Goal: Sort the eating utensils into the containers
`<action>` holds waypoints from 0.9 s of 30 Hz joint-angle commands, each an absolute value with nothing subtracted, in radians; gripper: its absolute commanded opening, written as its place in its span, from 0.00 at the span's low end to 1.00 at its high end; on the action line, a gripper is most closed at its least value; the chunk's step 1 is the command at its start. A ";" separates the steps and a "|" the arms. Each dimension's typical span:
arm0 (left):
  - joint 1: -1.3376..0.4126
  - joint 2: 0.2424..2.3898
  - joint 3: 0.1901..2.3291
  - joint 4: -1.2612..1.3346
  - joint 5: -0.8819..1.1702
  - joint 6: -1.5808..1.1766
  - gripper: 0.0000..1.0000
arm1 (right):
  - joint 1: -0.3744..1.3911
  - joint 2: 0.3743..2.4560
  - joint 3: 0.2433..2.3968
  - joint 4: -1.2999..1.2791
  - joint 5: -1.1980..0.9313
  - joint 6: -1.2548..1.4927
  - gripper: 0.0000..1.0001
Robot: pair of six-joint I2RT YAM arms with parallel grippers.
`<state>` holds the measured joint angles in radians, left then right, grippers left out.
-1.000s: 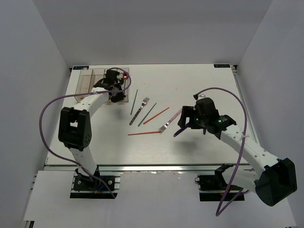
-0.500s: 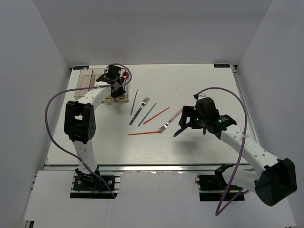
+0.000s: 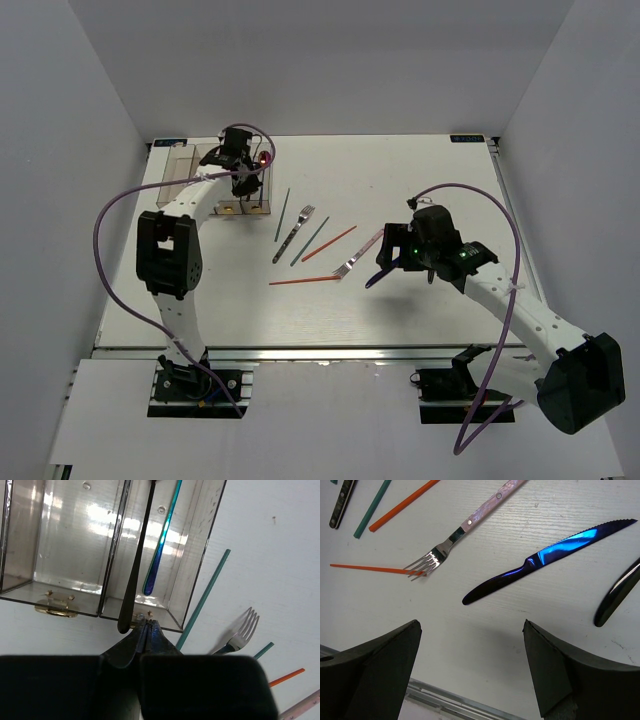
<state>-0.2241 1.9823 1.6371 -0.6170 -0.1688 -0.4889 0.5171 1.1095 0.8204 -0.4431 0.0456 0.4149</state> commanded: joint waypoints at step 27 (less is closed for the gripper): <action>-0.183 2.063 1.758 -0.758 -0.115 -0.405 0.09 | 0.514 1.140 0.862 -0.445 0.037 0.380 0.87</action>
